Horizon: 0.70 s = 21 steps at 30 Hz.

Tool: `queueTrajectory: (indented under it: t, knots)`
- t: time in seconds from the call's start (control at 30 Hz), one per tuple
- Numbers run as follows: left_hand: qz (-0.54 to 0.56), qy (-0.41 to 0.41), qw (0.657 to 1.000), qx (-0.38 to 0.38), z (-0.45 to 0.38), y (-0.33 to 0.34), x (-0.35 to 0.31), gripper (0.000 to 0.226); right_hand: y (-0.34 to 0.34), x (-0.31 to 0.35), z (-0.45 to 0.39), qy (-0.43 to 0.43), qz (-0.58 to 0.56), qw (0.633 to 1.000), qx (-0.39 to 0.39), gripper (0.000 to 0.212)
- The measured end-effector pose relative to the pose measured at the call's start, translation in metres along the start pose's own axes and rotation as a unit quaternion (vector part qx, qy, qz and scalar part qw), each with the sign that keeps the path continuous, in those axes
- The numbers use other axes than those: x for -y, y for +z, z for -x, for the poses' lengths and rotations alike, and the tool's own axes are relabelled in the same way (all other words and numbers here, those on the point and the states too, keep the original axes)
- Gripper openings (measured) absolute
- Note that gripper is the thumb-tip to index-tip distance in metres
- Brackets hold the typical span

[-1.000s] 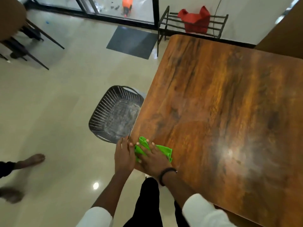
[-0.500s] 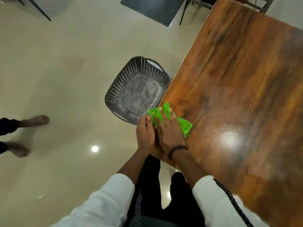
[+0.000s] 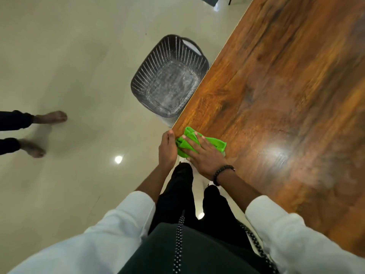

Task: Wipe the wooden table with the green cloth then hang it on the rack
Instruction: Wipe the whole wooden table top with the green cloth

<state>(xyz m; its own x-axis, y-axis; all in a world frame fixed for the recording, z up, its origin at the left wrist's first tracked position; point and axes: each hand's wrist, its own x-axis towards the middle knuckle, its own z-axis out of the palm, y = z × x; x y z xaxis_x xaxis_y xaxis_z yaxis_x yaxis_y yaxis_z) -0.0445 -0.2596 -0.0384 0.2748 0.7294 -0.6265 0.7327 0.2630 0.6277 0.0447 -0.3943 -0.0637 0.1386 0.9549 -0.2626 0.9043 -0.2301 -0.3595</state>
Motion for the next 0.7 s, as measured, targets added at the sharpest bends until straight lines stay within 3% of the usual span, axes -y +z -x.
queueTrajectory:
  t: [0.17, 0.3, 0.43, 0.7]
  knots:
    - [-0.005, 0.053, 0.998, -0.015, 0.009, 0.008, 0.014, 0.036, 0.0, -0.008, 0.035, 0.051, -0.002, 0.999, 0.02, 0.049]
    - [-0.115, 0.191, 0.972, -0.08, 0.004, 0.007, 0.01, 0.039, -0.011, -0.018, 0.018, 0.079, -0.011, 0.997, 0.013, 0.05]
    - [-0.176, 0.317, 0.932, -0.022, -0.021, 0.017, -0.029, 0.041, -0.038, -0.067, -0.023, 0.128, -0.025, 0.991, -0.021, 0.05]
    - [-0.205, 0.374, 0.903, 0.046, -0.09, 0.079, -0.145, 0.046, -0.097, -0.205, -0.097, 0.309, -0.052, 0.944, -0.102, 0.052]
